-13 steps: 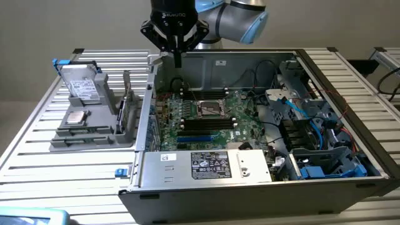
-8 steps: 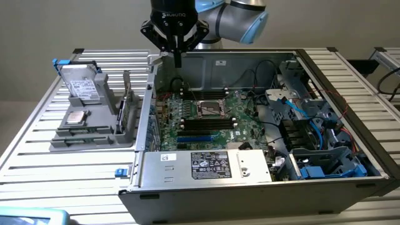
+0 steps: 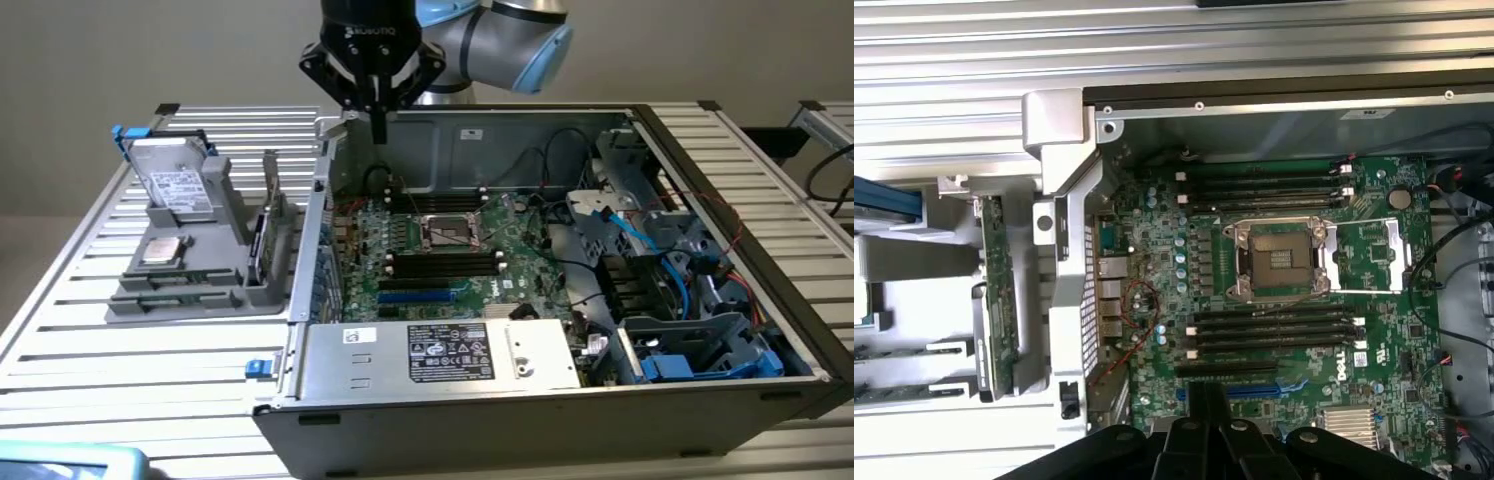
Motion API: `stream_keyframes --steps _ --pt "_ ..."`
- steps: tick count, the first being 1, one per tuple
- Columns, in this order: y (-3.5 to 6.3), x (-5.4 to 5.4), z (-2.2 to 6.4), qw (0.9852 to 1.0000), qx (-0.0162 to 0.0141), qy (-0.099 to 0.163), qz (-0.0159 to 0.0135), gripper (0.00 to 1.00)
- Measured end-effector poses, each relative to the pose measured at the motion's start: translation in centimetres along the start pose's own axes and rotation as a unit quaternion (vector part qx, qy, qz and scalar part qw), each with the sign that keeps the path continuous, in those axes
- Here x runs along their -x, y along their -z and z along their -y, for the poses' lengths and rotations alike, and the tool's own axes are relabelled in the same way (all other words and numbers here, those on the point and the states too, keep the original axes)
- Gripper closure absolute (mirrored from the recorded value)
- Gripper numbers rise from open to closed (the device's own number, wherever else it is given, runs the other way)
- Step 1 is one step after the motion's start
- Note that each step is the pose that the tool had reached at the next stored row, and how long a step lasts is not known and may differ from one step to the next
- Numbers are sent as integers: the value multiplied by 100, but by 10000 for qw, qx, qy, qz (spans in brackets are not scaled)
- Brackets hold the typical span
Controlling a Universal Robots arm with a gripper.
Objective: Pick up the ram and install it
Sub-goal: 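Reach for the ram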
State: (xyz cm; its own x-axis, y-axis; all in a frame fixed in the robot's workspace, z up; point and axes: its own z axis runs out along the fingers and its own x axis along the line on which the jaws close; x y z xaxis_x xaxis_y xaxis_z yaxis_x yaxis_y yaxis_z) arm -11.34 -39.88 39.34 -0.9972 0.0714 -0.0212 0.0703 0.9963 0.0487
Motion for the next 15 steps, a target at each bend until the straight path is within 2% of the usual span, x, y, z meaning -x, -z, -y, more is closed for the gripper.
stream_keyframes --steps 2,5,9,11,15 --pt "12 -12 0 10000 3 2 22 89" --pt "31 -41 2 10000 7 4 71 89" --pt "38 -114 7 9999 13 9 165 89" --pt "39 -157 9 9998 14 10 180 89" --pt "42 -290 20 9998 14 10 183 89"
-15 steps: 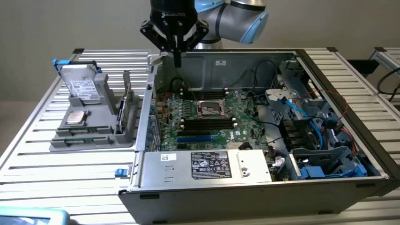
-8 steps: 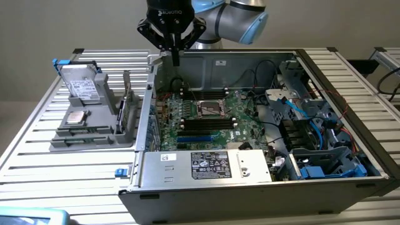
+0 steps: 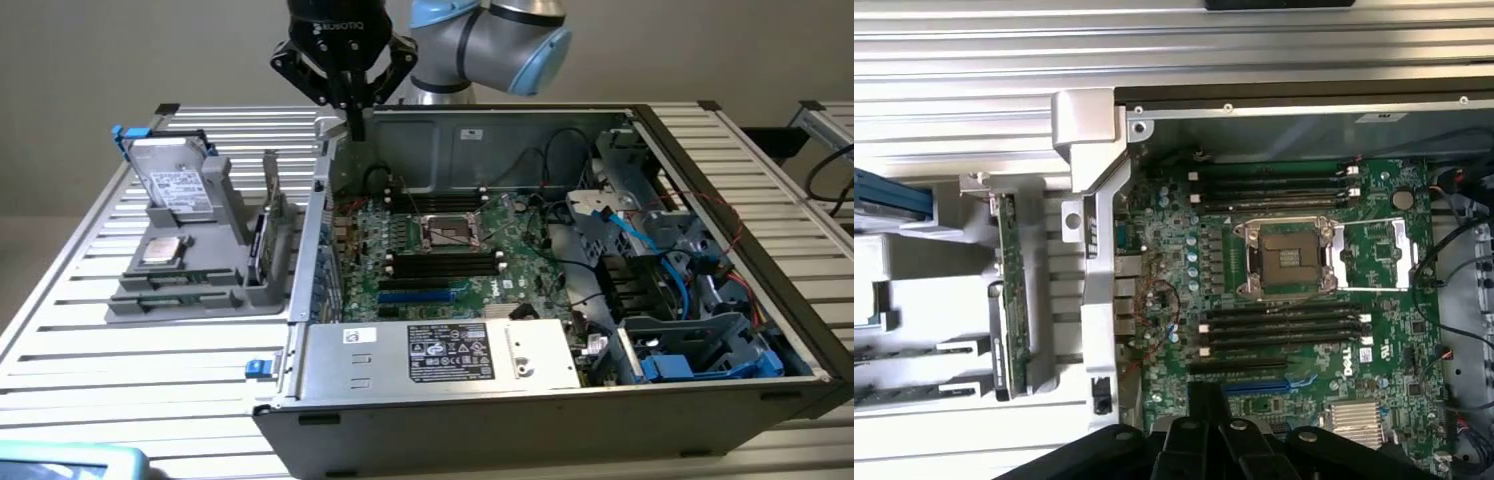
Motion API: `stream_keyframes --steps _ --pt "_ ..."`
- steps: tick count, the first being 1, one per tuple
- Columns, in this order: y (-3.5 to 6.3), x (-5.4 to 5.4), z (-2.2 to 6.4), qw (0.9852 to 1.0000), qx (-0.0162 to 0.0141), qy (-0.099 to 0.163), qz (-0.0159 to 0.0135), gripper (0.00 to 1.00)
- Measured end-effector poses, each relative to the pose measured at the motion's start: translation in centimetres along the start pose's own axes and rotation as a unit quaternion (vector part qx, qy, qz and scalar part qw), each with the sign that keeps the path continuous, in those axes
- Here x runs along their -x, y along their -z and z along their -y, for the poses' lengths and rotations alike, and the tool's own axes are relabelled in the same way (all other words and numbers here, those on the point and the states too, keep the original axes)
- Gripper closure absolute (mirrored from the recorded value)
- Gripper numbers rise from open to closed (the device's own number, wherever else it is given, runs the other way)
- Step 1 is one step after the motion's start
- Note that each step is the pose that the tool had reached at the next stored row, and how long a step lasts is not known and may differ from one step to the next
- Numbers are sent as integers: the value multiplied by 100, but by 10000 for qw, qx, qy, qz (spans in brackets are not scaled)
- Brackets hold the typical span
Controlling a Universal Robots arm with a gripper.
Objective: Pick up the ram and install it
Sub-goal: 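Reach for the ram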
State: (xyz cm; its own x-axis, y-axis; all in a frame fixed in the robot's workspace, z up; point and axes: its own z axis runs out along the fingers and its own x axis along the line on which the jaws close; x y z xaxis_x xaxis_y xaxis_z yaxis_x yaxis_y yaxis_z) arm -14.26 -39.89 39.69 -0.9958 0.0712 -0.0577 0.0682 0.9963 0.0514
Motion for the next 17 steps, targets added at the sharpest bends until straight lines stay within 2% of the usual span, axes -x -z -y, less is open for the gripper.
stream_keyframes --steps 17 --pt "47 -740 70 10000 0 0 0 89"
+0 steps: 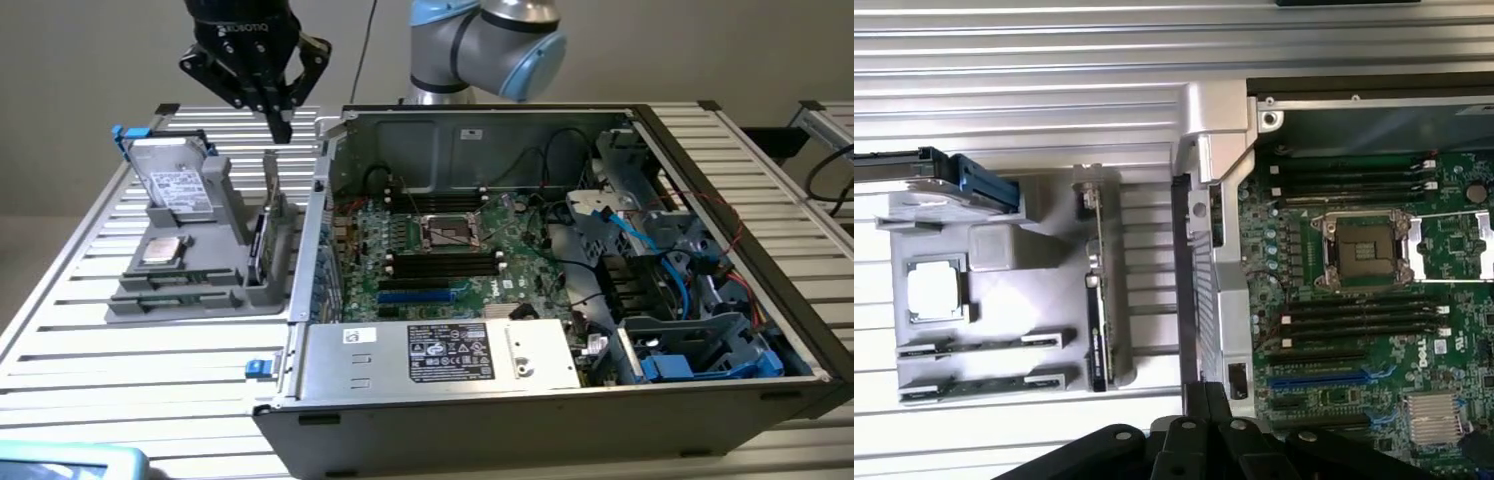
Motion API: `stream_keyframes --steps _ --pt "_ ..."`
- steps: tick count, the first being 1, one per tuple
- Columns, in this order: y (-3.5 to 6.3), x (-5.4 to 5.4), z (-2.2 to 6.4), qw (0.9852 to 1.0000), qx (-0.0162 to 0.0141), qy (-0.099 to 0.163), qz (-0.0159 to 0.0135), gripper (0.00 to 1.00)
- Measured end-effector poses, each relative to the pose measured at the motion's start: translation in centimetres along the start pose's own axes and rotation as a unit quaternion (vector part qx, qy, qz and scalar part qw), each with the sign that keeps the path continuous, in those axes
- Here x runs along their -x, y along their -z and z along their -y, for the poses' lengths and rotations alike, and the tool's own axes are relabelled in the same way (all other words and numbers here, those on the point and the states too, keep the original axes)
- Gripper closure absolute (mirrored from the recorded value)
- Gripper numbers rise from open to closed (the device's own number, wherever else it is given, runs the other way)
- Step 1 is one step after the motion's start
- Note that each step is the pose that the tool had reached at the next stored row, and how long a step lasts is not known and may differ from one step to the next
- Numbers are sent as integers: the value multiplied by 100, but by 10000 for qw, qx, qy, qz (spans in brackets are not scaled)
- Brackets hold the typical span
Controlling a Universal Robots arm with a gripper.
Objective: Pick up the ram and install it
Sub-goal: 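Reach for the ram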
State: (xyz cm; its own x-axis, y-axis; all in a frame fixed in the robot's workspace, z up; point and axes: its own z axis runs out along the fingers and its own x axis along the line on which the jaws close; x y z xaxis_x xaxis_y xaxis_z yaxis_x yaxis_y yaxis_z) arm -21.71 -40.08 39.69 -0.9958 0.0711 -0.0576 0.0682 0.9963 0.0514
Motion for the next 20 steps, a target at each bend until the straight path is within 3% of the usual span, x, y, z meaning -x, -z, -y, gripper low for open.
stream_keyframes --steps 7,12,15,16,20 --pt "19 -316 29 10000 0 -1 -12 89" --pt "28 -466 45 10000 -5 0 -65 89" --pt "30 -520 52 9999 -16 1 -123 89" --pt "29 -536 55 9999 -19 0 -155 89" --pt "22 -578 66 9994 -33 -6 -349 89"
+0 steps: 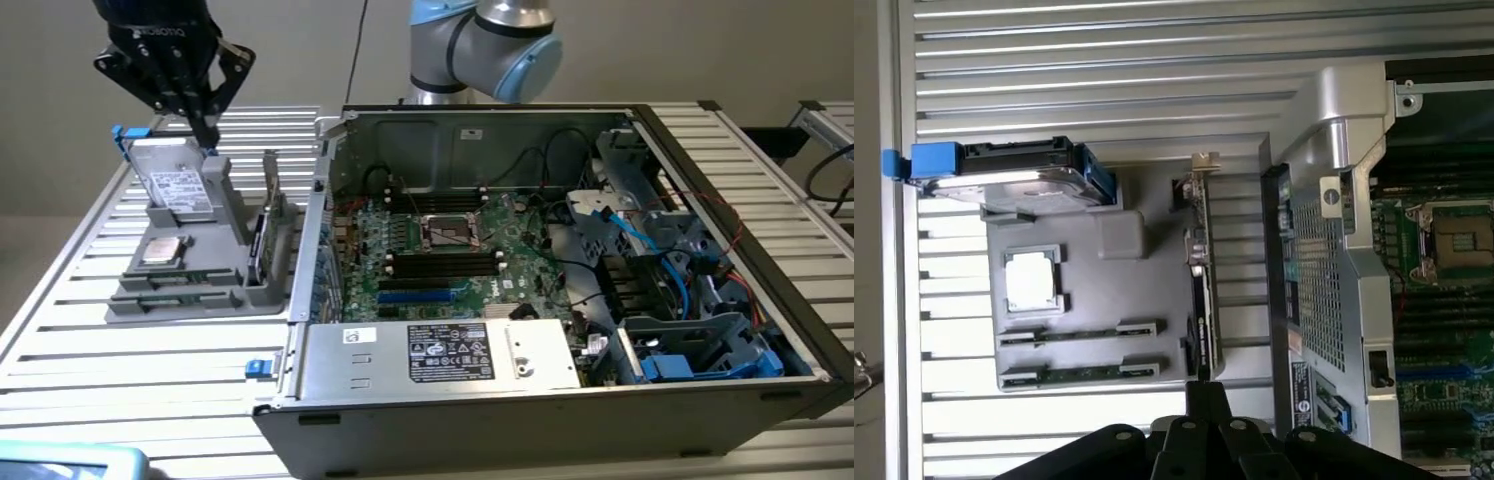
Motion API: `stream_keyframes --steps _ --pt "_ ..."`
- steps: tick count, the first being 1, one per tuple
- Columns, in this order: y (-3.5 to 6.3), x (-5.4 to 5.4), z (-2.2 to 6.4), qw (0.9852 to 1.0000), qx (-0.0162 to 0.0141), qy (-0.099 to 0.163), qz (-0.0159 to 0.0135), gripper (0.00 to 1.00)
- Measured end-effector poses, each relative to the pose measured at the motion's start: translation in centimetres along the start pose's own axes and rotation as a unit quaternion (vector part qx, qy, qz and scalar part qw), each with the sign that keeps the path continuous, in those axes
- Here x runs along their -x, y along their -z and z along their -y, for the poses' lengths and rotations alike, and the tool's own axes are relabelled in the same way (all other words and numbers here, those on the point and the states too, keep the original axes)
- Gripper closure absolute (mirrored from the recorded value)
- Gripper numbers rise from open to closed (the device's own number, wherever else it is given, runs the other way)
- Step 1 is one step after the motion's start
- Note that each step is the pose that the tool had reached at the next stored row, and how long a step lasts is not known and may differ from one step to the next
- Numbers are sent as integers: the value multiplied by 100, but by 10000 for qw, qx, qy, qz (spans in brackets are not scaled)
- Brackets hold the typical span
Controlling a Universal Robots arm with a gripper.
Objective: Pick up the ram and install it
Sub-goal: 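Reach for the ram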
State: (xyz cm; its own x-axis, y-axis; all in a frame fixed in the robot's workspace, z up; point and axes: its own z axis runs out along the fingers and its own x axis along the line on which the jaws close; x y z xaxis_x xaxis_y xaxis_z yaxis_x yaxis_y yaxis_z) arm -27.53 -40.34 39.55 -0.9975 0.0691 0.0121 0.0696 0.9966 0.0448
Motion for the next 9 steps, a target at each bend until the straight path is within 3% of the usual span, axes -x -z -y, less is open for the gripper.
stream_keyframes --steps 3,5,7,9 --pt "-8 -40 14 9999 -10 -5 -143 89" --pt "-13 -75 25 9997 -16 -8 -223 89" --pt "-19 -116 36 9996 -19 -9 -271 89" --pt "-25 -170 51 9995 -21 -9 -299 89"
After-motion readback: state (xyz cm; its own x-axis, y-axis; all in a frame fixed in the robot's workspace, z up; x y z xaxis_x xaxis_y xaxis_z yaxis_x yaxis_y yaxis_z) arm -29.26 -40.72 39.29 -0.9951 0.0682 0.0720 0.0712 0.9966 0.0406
